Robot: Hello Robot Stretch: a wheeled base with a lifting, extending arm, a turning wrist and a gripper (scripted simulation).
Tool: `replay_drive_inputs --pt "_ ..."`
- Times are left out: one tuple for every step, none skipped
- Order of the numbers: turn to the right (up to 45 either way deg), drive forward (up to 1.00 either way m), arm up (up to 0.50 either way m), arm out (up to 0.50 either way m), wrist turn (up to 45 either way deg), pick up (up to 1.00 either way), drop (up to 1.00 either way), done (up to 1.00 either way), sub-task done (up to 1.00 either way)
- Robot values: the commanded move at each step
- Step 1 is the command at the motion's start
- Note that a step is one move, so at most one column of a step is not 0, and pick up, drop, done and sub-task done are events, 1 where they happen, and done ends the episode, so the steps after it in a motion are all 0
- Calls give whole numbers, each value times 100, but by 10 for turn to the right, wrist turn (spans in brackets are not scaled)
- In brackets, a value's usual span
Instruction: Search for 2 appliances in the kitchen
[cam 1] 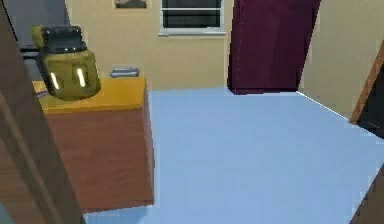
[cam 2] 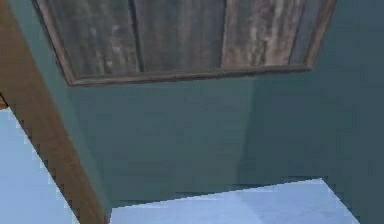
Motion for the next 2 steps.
replay_drive_inputs --pt "0 20 0 0 0 0 0 0 0" --pt "-90 0 0 0 0 0 0 0 0"
